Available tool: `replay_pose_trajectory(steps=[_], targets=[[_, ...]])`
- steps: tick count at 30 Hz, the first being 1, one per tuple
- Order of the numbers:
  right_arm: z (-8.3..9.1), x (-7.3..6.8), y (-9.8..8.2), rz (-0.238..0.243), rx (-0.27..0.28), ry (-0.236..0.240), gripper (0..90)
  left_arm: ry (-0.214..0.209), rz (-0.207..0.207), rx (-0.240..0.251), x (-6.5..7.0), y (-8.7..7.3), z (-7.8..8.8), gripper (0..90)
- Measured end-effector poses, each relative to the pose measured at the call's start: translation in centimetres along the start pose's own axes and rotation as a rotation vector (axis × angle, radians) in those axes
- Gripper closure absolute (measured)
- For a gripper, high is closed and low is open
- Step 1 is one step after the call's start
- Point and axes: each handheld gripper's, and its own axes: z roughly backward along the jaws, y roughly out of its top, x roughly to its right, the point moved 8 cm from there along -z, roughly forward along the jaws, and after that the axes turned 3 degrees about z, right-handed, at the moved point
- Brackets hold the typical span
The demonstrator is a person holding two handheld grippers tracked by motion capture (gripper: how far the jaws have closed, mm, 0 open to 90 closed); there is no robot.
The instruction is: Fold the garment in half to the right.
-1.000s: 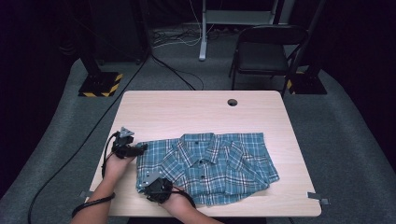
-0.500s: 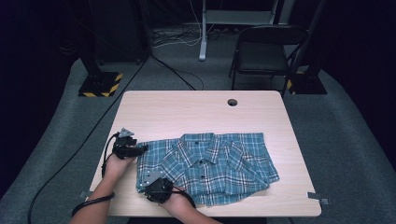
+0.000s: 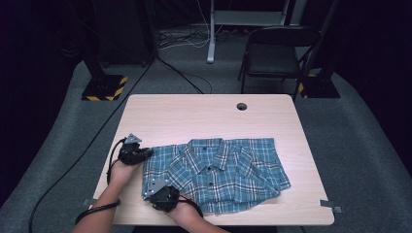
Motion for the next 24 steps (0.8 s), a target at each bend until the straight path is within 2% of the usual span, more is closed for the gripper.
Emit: replay_pose_trajectory(steps=[4, 7, 11, 12, 13, 14, 17, 21, 24], targets=[[0.2, -0.3, 0.4, 0.041, -0.001, -0.017, 82.9, 0.043, -0.031, 0.0, 0.4, 0.3, 0.2, 77.9], [0.7, -0.3, 1.1, 0.042, 0.01, -0.012, 84.6, 0.037, -0.029, 0.005, 0.2, 0.6, 0.9, 79.1], [1.4, -0.4, 2.7, 0.04, 0.048, 0.011, 85.4, 0.046, -0.005, 0.032, -0.3, 1.5, 2.5, 79.3], [1.8, -0.4, 3.8, 0.036, 0.078, 0.028, 85.7, 0.051, -0.009, 0.053, -0.6, 2.2, 3.6, 79.6], [1.9, -0.4, 4.3, 0.029, 0.091, 0.036, 85.8, 0.051, -0.009, 0.053, -0.6, 2.2, 3.6, 79.8], [2.1, -0.4, 5.0, 0.014, 0.109, 0.05, 85.9, 0.057, -0.03, 0.064, -0.8, 3.1, 5.0, 79.9], [2.8, -0.5, 6.9, 0.01, 0.157, 0.07, 86.0, 0.084, -0.052, 0.091, -1.3, 5.1, 7.7, 79.9], [4.4, -0.7, 10.5, 0.011, 0.248, 0.096, 86.0, 0.119, -0.098, 0.134, -1.4, 8.6, 12.3, 79.9], [5.6, -0.8, 13.6, -0.017, 0.324, 0.133, 86.0, 0.174, -0.152, 0.137, -1.2, 11.2, 15.4, 79.9]])
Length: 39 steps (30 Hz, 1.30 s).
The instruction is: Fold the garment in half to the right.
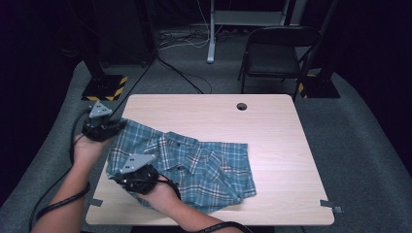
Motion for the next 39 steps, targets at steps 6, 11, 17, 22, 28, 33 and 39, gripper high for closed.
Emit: replay_pose_trajectory(steps=[6, 11, 17, 22, 28, 33, 39], targets=[[2.5, -0.1, 3.2, 0.024, 0.067, 0.014, 86.1, -0.033, -0.03, 0.015, 1.6, 4.4, 1.4, 79.6], [6.2, 1.7, 1.7, -0.03, 0.09, -0.023, 86.2, -0.074, -0.053, -0.002, 5.2, 6.0, -1.9, 79.5], [11.1, 3.2, -1.9, -0.094, 0.102, -0.083, 86.3, -0.176, -0.093, -0.007, 11.1, 8.0, -5.6, 79.6], [15.7, 4.3, -4.2, -0.153, 0.12, -0.145, 86.4, -0.268, -0.113, -0.012, 15.9, 10.0, -8.1, 79.7], [20.6, 5.6, -7.2, -0.212, 0.098, -0.25, 86.3, -0.3, -0.111, -0.061, 20.3, 10.4, -12.1, 79.7], [23.0, 6.6, -10.8, -0.273, 0.037, -0.358, 81.8, -0.372, -0.106, -0.043, 23.3, 9.7, -14.9, 69.6], [27.1, 8.7, -12.0, -0.303, 0.081, -0.632, 52.9, -0.412, -0.093, 0.016, 23.2, 9.8, -14.7, 20.9]])
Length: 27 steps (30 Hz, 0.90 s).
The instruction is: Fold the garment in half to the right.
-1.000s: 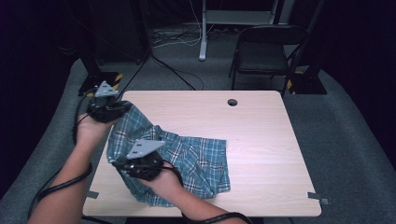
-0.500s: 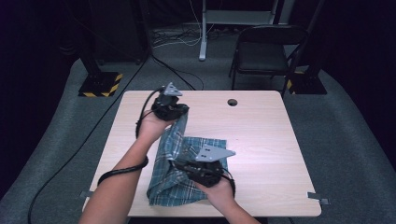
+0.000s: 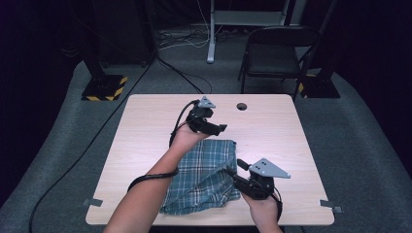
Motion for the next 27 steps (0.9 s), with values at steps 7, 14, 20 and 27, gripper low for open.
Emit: replay_pose_trajectory(steps=[7, 14, 20, 27], targets=[[-2.1, -1.4, 0.6, 0.062, -0.031, 0.115, 40.6, 0.049, 0.03, -0.112, -3.4, -6.8, 0.8, 20.1], [-7.8, -3.8, -4.9, 0.211, -0.338, 0.282, 34.6, 0.077, 0.04, -0.179, -4.3, -12.4, -0.4, 17.9], [-8.0, -3.2, -8.9, 0.3, -0.42, 0.302, 30.5, 0.098, 0.017, -0.15, -4.4, -13.5, -1.8, 13.3], [-7.3, -3.2, -8.8, 0.276, -0.407, 0.328, 27.3, 0.112, -0.021, -0.136, -3.7, -12.5, 0.0, 12.8]])
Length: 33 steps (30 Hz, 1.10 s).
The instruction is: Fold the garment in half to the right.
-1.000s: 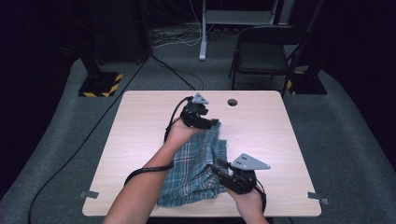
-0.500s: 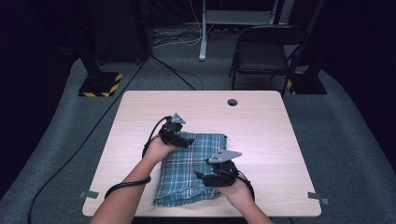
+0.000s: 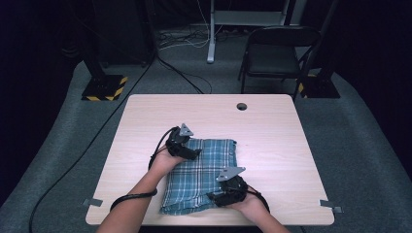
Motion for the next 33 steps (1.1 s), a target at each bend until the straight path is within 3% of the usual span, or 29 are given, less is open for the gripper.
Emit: replay_pose_trajectory(steps=[3, 6, 9, 11, 14, 16, 20, 22, 25, 29, 33], targets=[[1.3, 0.5, 0.9, 0.022, 0.033, -0.02, 25.8, -0.025, -0.021, 0.045, 0.8, -0.1, 2.3, 12.0], [1.7, 1.4, 1.1, 0.038, 0.059, -0.052, 25.2, -0.054, -0.033, 0.068, 1.8, -1.4, 4.0, 12.0], [1.2, 2.4, 1.1, 0.011, 0.066, -0.058, 24.1, -0.12, -0.001, 0.08, 2.9, -3.6, 4.3, 12.2], [0.4, 2.7, 0.7, 0.02, 0.055, -0.049, 23.1, -0.148, 0.004, 0.071, 3.3, -5.0, 3.8, 12.3], [-0.7, 2.7, -0.4, 0.036, 0.028, -0.034, 21.8, -0.136, -0.016, 0.036, 3.2, -6.3, 3.0, 11.9], [-1.0, 2.6, -0.9, 0.051, 0.028, -0.031, 21.7, -0.142, -0.003, 0.045, 3.1, -6.6, 2.8, 11.8], [-0.7, 2.6, -0.4, 0.054, 0.006, -0.012, 22.2, -0.123, -0.025, 0.068, 3.2, -7.0, 2.6, 11.4], [-0.1, 2.5, 0.7, 0.039, 0.051, 0.008, 21.8, -0.11, -0.029, 0.07, 3.5, -7.0, 2.6, 10.7], [-0.2, 3.2, 1.8, 0.014, 0.081, -0.008, 20.1, -0.108, -0.028, 0.072, 3.6, -6.8, 3.1, 10.5], [-1.4, 4.3, 2.1, 0.024, 0.048, -0.037, 18.8, -0.119, -0.01, 0.104, 3.8, -6.6, 4.1, 10.7], [-2.9, 5.0, 1.2, -0.019, 0.006, -0.034, 15.7, -0.127, -0.029, 0.082, 4.2, -7.1, 4.5, 10.1]])
